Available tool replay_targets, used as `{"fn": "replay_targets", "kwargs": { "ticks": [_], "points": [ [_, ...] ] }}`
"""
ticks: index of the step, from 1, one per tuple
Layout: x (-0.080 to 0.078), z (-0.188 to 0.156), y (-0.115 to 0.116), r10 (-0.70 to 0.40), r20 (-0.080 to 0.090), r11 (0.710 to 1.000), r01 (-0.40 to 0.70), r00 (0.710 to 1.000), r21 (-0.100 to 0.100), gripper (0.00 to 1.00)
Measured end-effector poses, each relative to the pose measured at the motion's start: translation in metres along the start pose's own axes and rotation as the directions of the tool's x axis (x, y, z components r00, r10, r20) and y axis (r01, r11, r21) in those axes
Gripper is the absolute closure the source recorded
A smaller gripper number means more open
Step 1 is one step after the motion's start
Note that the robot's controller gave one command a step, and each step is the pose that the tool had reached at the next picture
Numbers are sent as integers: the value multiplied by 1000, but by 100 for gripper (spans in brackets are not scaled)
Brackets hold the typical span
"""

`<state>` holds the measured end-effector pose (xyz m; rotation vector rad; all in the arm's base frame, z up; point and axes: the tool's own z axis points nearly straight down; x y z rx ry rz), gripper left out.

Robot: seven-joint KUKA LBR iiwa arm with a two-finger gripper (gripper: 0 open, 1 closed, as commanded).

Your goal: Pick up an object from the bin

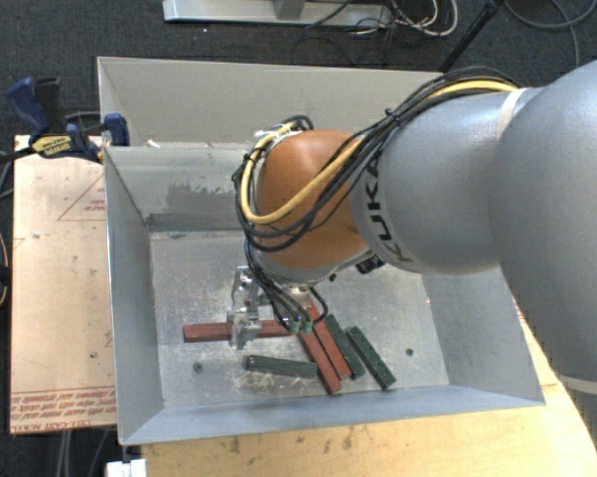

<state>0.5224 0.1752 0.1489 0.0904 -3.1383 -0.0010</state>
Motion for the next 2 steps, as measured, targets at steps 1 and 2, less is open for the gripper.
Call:
{"fn": "replay_targets", "kwargs": {
  "ticks": [1, 2],
  "points": [
    [-4, -49, 1, 35, -1, 999, -35, 999, 0, 100],
    [-2, -83, 1, 39, 9, 999, -39, 999, -2, 100]
  ]
}}
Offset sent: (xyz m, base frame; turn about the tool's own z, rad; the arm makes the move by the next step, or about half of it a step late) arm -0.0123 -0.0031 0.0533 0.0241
